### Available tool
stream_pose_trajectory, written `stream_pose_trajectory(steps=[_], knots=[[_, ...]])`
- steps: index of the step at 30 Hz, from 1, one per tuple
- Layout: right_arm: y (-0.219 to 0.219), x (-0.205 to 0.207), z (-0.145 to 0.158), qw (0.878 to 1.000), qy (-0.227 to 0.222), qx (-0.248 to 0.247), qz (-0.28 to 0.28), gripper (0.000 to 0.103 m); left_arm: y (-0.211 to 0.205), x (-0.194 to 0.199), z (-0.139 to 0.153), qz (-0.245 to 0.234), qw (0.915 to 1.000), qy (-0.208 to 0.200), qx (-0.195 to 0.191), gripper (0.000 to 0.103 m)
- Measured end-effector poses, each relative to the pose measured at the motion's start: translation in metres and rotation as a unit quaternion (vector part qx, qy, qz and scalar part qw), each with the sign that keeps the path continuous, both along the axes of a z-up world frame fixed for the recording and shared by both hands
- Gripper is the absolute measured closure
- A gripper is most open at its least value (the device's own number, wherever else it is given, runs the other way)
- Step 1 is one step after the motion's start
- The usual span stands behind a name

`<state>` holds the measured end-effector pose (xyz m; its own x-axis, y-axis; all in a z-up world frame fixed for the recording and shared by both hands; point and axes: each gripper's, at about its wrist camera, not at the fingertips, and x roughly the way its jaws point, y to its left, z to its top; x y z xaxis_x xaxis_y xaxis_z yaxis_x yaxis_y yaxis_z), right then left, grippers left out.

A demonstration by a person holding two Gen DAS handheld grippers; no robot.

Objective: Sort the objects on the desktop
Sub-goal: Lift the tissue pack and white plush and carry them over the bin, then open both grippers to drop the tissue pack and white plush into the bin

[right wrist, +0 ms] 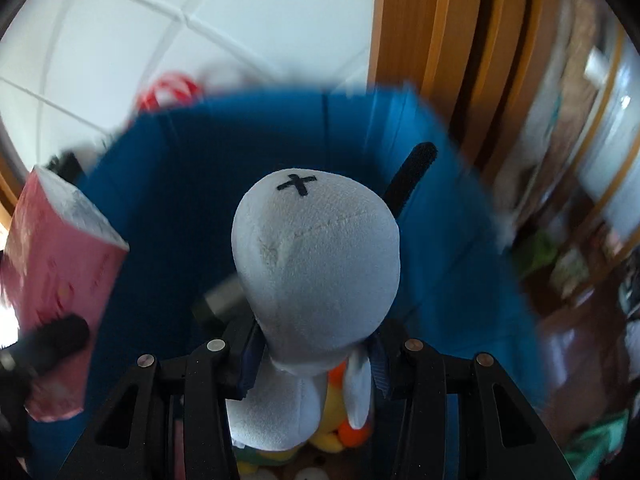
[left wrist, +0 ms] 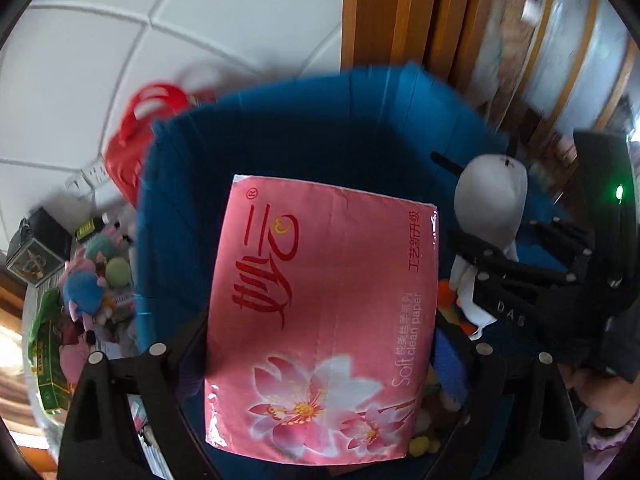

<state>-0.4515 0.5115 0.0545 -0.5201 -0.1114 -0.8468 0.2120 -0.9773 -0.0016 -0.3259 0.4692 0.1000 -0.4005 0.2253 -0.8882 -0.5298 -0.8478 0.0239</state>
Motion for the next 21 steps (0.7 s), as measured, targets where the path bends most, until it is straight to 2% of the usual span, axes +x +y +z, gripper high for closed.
stream_pose_trajectory(steps=[2, 6, 10, 15, 16, 17, 18, 19, 21], knots=[[0.003, -0.021, -0.027, 0.999, -0.038, 0.017, -0.003, 0.059, 0.014, -0.021, -0.032, 0.009, 0.9987, -0.037, -0.034, 0.011], [0.001, -0.045, -0.070, 0.995, -0.091, 0.037, 0.005, 0.059, 0.028, -0.045, -0.079, 0.024, 0.9929, -0.077, -0.088, 0.011], [-0.003, -0.055, -0.086, 0.993, -0.106, 0.041, 0.019, 0.058, 0.032, -0.059, -0.108, 0.031, 0.9878, -0.113, -0.103, 0.011], [-0.012, -0.058, -0.086, 0.993, -0.105, 0.037, 0.038, 0.054, 0.037, -0.062, -0.121, 0.025, 0.9855, -0.132, -0.104, 0.010], [-0.013, -0.058, -0.086, 0.993, -0.104, 0.039, 0.040, 0.047, 0.038, -0.062, -0.122, 0.023, 0.9852, -0.136, -0.101, 0.010], [-0.014, -0.057, -0.085, 0.993, -0.101, 0.041, 0.042, 0.034, 0.039, -0.061, -0.121, 0.022, 0.9853, -0.137, -0.099, 0.010], [-0.014, -0.057, -0.083, 0.993, -0.098, 0.042, 0.043, 0.029, 0.040, -0.061, -0.120, 0.021, 0.9856, -0.136, -0.098, 0.010], [-0.014, -0.056, -0.082, 0.994, -0.094, 0.044, 0.043, 0.025, 0.037, -0.062, -0.119, 0.020, 0.9861, -0.134, -0.096, 0.010], [-0.014, -0.053, -0.076, 0.994, -0.085, 0.048, 0.044, 0.024, 0.038, -0.061, -0.116, 0.021, 0.9867, -0.131, -0.094, 0.010]])
